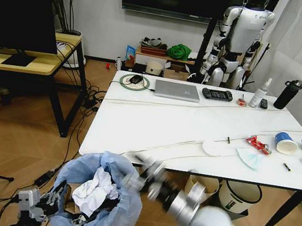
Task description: Pick up the trash bin and place the trash from the table into it.
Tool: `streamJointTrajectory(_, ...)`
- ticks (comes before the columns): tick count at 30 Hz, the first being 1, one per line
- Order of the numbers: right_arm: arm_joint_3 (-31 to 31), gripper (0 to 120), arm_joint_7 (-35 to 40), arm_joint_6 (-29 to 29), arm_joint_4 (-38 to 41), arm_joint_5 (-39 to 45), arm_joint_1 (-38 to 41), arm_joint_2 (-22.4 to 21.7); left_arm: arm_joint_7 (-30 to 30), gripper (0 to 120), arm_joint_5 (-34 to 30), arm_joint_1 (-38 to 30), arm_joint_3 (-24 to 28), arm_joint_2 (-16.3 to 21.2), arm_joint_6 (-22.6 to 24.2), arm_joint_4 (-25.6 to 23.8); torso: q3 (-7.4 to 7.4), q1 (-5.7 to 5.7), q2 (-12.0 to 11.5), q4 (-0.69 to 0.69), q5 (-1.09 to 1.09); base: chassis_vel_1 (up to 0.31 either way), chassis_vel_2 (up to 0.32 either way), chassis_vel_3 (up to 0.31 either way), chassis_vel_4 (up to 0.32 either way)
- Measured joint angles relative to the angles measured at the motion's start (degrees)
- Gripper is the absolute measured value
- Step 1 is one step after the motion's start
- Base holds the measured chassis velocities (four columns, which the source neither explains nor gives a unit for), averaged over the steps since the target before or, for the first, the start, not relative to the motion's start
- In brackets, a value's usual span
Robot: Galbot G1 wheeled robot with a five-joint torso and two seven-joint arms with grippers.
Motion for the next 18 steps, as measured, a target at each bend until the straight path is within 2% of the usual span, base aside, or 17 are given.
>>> streamJointTrajectory(3, 10.35, 91, 3.78, -4.75, -4.03, 0.11, -0.49, 0.62, -0.02, 0, -0.24, -1.05, 1.02, 1.09, 0.04, 0.50, 0.00, 0.00, 0.00, -0.01, 0.00, 0.000, 0.000, 0.000, 0.000)
streamJointTrajectory(4, 10.35, 91, 3.78, -4.75, -4.03, 0.11, -0.49, 0.62, -0.02, 0, -0.24, -1.05, 1.02, 1.09, 0.04, 0.50, 0.00, 0.00, 0.00, -0.01, 0.00, 0.000, 0.000, 0.000, 0.000)
streamJointTrajectory(6, 14.98, 97, 4.76, -6.88, -7.75, 0.29, -0.34, 0.47, 0.00, 0, -0.53, -1.41, 1.64, 1.60, 0.05, 0.50, 0.00, 0.00, 0.00, -0.01, 0.01, 0.000, 0.000, 0.000, 0.000)
streamJointTrajectory(9, 18.53, 100, 4.71, -8.38, -13.65, 0.16, -0.07, -0.43, 0.12, 0, -0.64, -1.51, 2.31, 2.20, 0.05, 0.47, 0.00, 0.01, 0.00, -0.02, 0.02, 0.000, 0.000, 0.000, 0.000)
streamJointTrajectory(13, 18.44, 100, 4.59, -8.93, -18.05, -0.17, 0.47, -1.26, 0.35, 0, -0.80, -1.46, 2.48, 2.50, -0.03, 0.25, 0.00, 0.01, 0.00, -0.02, 0.01, 0.000, 0.000, 0.000, 0.000)
streamJointTrajectory(18, 15.18, 100, 3.95, -8.96, -23.83, -2.37, 2.58, -1.58, 0.69, 0, -1.07, -1.44, 2.25, 2.59, -0.22, 0.17, 0.00, 0.01, 0.00, -0.01, 0.00, 0.000, 0.000, 0.000, 0.000)
